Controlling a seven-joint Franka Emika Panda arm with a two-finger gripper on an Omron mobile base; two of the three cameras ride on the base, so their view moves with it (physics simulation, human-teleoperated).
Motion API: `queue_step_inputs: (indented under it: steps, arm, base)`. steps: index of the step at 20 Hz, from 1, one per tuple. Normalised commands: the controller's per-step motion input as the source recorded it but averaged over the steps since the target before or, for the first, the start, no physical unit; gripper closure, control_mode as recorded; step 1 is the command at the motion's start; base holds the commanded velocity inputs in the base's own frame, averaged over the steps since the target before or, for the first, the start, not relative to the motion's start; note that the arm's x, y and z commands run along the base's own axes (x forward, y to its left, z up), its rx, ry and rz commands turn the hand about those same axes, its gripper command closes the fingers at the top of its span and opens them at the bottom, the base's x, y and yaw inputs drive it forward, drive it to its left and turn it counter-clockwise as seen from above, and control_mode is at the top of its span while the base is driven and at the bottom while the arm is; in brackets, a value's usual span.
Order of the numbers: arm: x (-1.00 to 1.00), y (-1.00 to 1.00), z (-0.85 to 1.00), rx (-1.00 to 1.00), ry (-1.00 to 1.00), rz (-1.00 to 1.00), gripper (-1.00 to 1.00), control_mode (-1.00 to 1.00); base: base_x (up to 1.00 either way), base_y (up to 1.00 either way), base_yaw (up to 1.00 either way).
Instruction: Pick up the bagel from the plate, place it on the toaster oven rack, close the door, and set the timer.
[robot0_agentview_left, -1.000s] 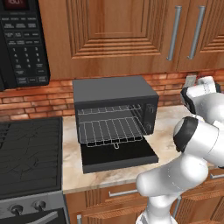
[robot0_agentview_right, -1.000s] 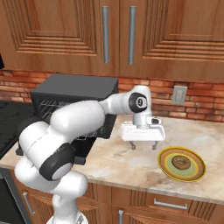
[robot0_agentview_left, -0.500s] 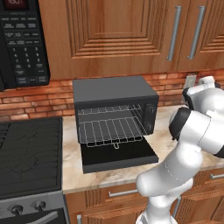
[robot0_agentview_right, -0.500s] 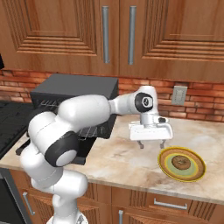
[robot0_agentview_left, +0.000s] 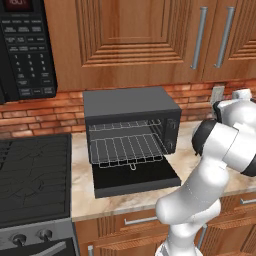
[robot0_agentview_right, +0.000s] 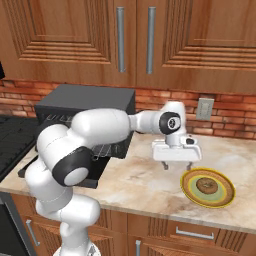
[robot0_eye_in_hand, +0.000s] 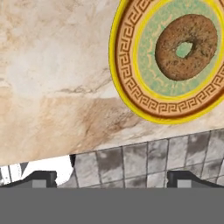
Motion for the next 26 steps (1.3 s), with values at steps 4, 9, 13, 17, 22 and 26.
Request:
queue_step_inputs:
  steps: [4, 9, 13, 17, 22, 26]
  arm:
    - [0.05, -0.25, -0.27, -0.02, -0.21, -0.02, -1.00, -1.00]
    - [0.18, -0.28, -0.28, -0.07, -0.08, -0.04, -1.00, -1.00]
    - [0.34, -0.21, -0.16, -0.09, -0.02, -0.03, -1.00, -1.00]
    - [0.41, -0.21, -0.07, -0.07, 0.00, 0.00, -1.00, -1.00]
    - [0.26, -0.20, -0.11, -0.05, 0.00, 0.00, -1.00, -1.00]
    - [0.06, -0.13, -0.17, -0.01, 0.00, 0.00, -1.00, -1.00]
  base:
    - [0.00, 0.00, 0.00]
    - [0.00, 0.00, 0.00]
    - [0.00, 0.00, 0.00]
    - [0.00, 0.00, 0.00]
    - [0.00, 0.00, 0.00]
    - [0.00, 0.00, 0.00]
